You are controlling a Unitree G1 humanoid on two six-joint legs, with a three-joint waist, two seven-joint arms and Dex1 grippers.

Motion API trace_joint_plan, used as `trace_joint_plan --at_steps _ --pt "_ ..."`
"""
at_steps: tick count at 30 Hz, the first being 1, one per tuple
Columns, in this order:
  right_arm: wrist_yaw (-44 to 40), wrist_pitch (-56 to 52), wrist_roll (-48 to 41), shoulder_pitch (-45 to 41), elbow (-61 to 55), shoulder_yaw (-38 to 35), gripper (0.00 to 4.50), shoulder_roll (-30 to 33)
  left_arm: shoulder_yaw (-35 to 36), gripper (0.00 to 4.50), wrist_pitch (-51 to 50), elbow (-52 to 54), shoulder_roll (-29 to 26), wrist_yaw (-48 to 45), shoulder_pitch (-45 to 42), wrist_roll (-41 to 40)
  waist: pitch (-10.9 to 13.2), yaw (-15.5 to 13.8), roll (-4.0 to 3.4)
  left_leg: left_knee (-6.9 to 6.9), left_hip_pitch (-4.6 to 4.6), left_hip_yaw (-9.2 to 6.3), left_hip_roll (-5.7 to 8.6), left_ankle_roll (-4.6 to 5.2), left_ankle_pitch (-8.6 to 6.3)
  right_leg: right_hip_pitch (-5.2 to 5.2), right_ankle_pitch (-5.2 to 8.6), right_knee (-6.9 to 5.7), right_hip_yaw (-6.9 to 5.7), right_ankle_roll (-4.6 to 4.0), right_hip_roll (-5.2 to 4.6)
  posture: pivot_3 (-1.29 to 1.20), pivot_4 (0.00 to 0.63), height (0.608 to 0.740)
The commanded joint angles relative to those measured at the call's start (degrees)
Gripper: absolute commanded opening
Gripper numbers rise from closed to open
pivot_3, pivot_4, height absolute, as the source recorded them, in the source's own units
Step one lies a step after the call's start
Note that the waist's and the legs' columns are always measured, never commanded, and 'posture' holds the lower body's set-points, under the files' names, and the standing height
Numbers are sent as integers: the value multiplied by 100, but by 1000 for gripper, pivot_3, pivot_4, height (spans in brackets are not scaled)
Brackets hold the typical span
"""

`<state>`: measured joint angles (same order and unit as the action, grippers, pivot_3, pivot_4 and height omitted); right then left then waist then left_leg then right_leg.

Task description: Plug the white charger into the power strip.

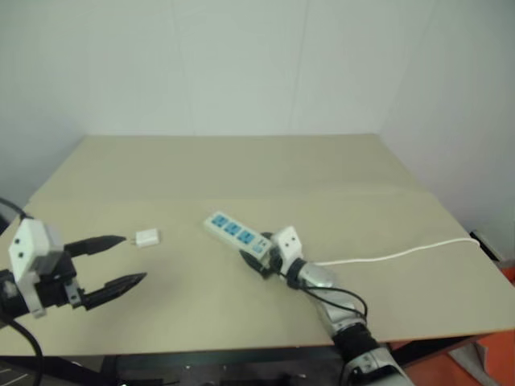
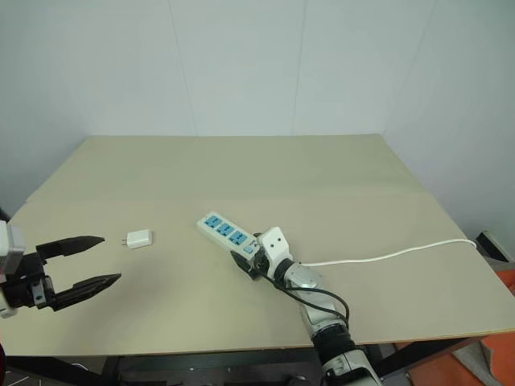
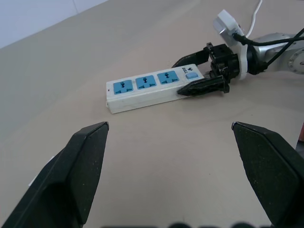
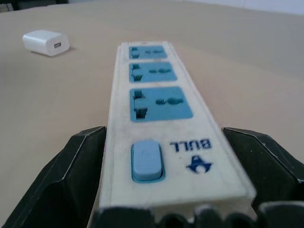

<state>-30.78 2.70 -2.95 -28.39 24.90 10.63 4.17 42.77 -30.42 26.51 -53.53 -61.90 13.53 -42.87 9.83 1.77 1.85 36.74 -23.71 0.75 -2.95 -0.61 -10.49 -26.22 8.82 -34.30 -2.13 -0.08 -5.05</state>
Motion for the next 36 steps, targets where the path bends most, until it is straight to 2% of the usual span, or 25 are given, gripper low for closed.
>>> trace_joint_plan --at_steps 1,8,13,20,29,34,36 --pt "-421 67 91 -47 81 211 4483 137 86 4500 8 93 -56 8 -46 -48 0 11 1 0 0 0 0 0 0 1 0 1 0 0 0 0 150 740" --pt "-592 50 38 -299 713 152 4483 30 92 4500 17 105 -50 24 -57 -48 -5 77 7 0 20 -2 -2 -1 -1 12 0 -4 0 0 1 0 150 740" --pt "-818 105 41 -453 1039 131 3411 53 116 4500 5 123 -55 24 -46 -53 -12 96 17 -3 36 -1 -2 -31 -19 19 0 -6 1 0 2 0 150 740" --pt "-1136 533 -71 -515 1177 29 3417 24 125 4500 8 82 -77 0 -74 -64 -15 89 21 -3 42 -1 -2 -39 -24 22 1 -10 2 -2 2 0 150 740" --pt "-2946 1307 -652 -796 936 17 3417 243 -130 4500 120 -445 -478 -378 -445 93 -8 96 17 -10 28 -3 -4 -22 -14 6 3 -14 5 -4 9 0 150 740" --pt "-3910 1597 -801 -1091 1363 12 3417 313 -474 4500 427 -1321 -1038 -941 -877 478 -6 96 15 -13 36 -4 -12 -4 -3 2 11 -29 5 -18 21 0 150 740" --pt "-4181 1815 -860 -1175 1644 -42 3417 237 -852 4500 704 -1794 -1345 -1101 -1180 835 -6 81 15 -16 37 -6 -22 -4 -3 -1 16 -34 5 -26 31 0 150 740"
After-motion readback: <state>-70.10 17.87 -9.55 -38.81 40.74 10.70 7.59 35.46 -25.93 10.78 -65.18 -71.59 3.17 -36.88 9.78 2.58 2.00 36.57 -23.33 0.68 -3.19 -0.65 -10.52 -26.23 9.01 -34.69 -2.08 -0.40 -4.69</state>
